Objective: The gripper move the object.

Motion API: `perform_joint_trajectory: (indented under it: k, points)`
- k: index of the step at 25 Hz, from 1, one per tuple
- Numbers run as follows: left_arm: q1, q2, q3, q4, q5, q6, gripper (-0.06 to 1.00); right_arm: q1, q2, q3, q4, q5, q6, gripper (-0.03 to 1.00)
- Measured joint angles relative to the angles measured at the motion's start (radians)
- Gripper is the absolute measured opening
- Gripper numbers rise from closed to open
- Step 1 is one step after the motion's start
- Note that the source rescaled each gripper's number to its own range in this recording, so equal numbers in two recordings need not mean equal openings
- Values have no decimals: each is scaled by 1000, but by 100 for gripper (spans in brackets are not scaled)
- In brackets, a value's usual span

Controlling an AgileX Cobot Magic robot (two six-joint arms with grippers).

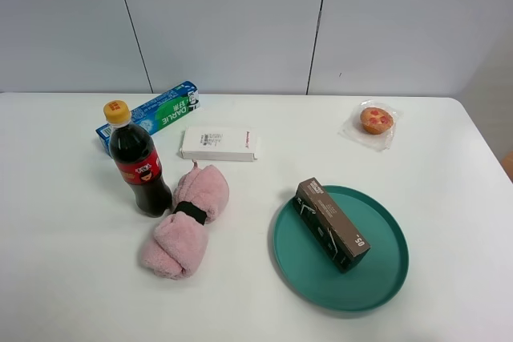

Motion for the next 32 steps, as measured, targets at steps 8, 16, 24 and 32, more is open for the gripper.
perform_joint_trajectory:
  k: [8, 16, 24, 32]
  points:
    - [0, 0, 0, 0, 0, 0, 100, 0, -55, 84, 21, -56, -19, 89]
    - [0, 0, 0, 0, 0, 0, 100, 0, -165, 126, 29, -73, -20, 87]
    - [0, 0, 0, -1, 0, 0, 100, 0, -167, 127, 37, -74, -45, 85]
    - [0, 0, 0, -1, 0, 0, 100, 0, -167, 127, 37, -74, -45, 84]
